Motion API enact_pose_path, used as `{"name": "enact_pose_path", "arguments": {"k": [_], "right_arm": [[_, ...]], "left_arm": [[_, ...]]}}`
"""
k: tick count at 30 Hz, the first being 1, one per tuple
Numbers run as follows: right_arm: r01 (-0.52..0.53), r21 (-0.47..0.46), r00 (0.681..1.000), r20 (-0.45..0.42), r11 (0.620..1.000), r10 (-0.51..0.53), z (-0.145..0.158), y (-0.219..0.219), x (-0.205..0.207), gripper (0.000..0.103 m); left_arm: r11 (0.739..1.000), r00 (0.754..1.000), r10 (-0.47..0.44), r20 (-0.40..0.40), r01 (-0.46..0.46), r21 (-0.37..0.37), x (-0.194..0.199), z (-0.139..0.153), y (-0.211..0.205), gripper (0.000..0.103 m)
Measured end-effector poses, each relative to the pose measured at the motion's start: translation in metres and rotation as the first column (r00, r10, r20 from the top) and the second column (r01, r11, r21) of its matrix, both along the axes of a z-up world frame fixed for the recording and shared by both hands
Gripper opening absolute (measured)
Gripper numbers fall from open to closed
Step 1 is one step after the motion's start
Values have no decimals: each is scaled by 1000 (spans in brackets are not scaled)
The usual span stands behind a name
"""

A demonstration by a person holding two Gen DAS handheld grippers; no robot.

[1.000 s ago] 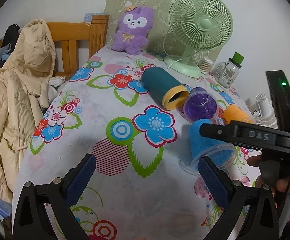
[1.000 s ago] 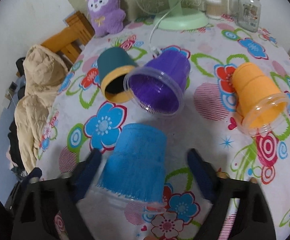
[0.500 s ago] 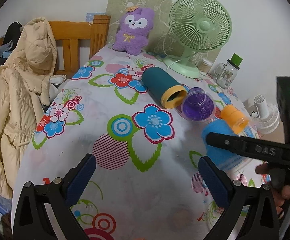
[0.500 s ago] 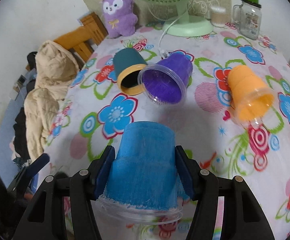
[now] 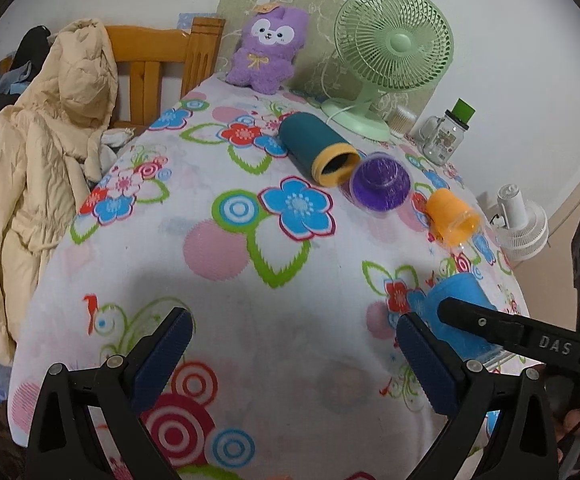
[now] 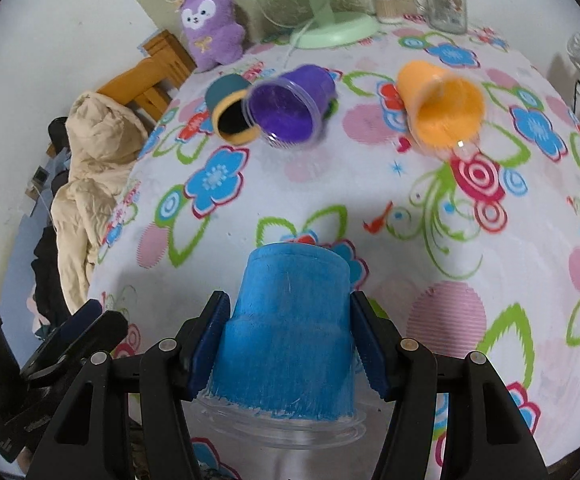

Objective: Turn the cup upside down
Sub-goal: 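Lift the blue cup off the table with the right gripper, then bring the blue cup to the left gripper while the left gripper closes on it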

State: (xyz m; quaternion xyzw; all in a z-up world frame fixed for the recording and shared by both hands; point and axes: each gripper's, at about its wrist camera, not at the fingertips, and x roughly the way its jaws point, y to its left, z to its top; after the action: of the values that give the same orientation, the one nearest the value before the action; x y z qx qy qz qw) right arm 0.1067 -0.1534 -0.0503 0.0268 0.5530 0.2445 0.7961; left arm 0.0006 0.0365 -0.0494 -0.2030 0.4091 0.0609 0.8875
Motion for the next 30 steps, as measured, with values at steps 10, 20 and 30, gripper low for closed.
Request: {"name": "enact_pose_path", "arguments": {"k": [10,20,30], "right_arm": [[-3,-31,1000,19,1000,4,1,-5,-11,75],[5,-25,997,77,1000,-3,16,-23,-14,76],[15,-26,993,115,1000,-12,23,-52,-12,76]], "left_arm": [[1000,1000,-11,-5,11,18,-6,4,-14,103],[999,1000,-27,1,27,40,1,13,-29,103],[994,997,-80,-2,80,81,23,27,-52,103]]}}
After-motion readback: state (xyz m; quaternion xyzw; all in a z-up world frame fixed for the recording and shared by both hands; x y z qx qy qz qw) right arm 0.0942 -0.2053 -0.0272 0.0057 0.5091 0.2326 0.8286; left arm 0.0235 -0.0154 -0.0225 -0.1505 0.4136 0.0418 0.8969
